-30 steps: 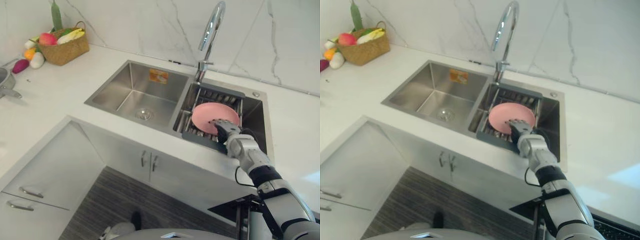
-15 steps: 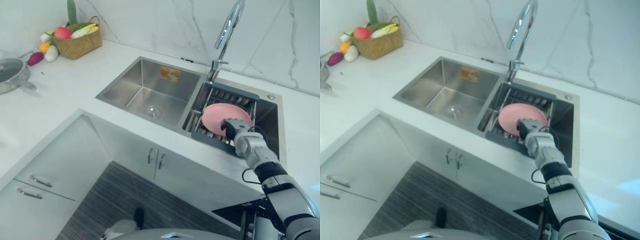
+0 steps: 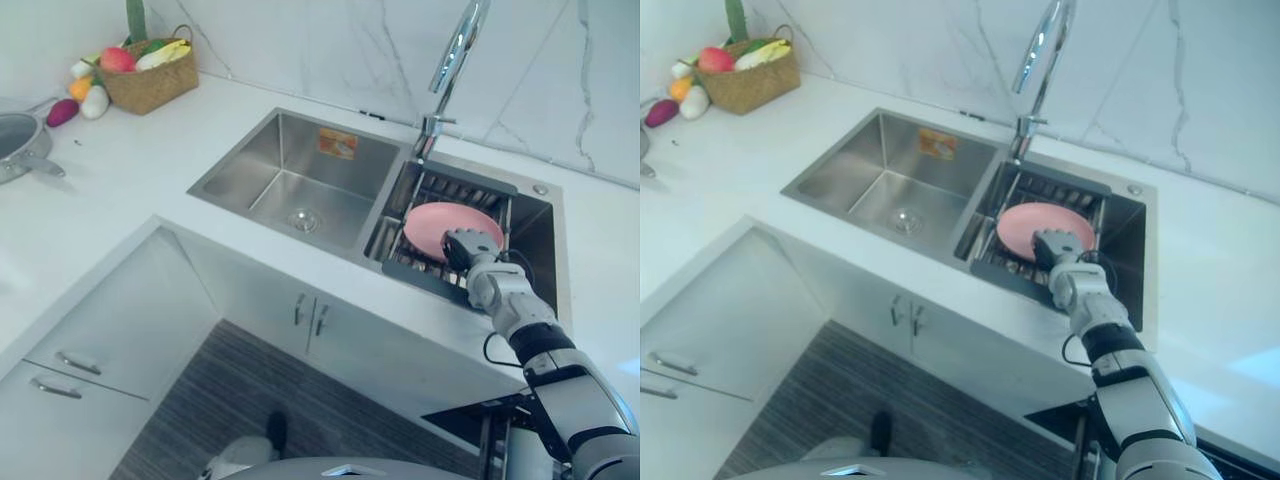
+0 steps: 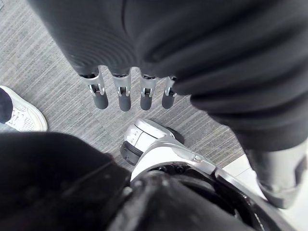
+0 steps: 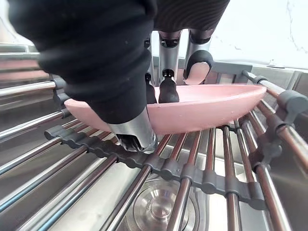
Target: Walk over to the sink, pick up the cup, carry it to the dishwasher, place the cup inside the dishwasher, then close the dishwasher door
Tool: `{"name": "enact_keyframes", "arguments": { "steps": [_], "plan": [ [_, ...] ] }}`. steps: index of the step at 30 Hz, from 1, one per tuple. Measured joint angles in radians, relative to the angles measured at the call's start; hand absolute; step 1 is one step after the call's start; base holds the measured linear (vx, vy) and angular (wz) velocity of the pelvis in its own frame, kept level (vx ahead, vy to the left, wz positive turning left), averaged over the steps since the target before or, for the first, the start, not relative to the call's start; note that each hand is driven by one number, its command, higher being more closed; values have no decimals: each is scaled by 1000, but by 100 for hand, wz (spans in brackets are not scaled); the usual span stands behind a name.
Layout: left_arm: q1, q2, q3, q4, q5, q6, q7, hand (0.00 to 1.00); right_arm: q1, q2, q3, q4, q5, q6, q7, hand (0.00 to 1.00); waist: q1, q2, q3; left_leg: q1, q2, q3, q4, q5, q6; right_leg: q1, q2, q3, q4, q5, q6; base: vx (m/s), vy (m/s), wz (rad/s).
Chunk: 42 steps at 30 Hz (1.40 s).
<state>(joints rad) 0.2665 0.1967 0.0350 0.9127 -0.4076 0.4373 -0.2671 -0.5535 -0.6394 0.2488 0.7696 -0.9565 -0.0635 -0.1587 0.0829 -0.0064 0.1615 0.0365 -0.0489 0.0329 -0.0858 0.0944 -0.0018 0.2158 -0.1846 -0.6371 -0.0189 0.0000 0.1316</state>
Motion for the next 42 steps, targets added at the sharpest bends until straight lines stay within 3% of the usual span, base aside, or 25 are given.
{"name": "enact_keyframes", "arguments": {
  "steps": [6,18,25,30,37,42],
  "plan": [
    [0,0,1,-1,1,1,0,0,-2,-11,-26,-11,-63,-33,-113,100,2,0,0,13,6,61,0,-7,1,-5,-5,26,0,0,3,28,1,-7],
    [3,2,1,0,2,13,2,0,-7,-132,-25,-57,-70,-65,-159,100,-9,0,0,33,20,107,0,-9,-1,-14,1,75,-6,7,4,18,-16,-14],
    [13,-3,-8,1,20,24,5,0,-49,-190,-68,-131,-18,-99,-163,100,-39,2,-2,26,33,164,0,-13,3,-49,14,135,-32,32,-6,-15,4,-25],
    [13,1,-40,4,69,39,9,0,-14,-274,-189,-277,31,-114,-158,100,-74,-2,-5,25,37,245,0,-25,14,-91,15,220,-44,57,-8,8,34,-46],
    [26,11,-49,49,81,58,20,0,355,-307,-480,-571,214,-60,-54,100,-173,-43,-59,39,46,364,1,-53,10,-158,26,357,-41,81,-10,29,7,-62],
    [30,25,-77,63,80,63,22,0,524,-302,-584,-638,227,-31,-38,100,-222,-61,-80,52,48,437,0,-68,7,-205,28,448,-29,83,-8,-28,9,-60]
  ]
}}
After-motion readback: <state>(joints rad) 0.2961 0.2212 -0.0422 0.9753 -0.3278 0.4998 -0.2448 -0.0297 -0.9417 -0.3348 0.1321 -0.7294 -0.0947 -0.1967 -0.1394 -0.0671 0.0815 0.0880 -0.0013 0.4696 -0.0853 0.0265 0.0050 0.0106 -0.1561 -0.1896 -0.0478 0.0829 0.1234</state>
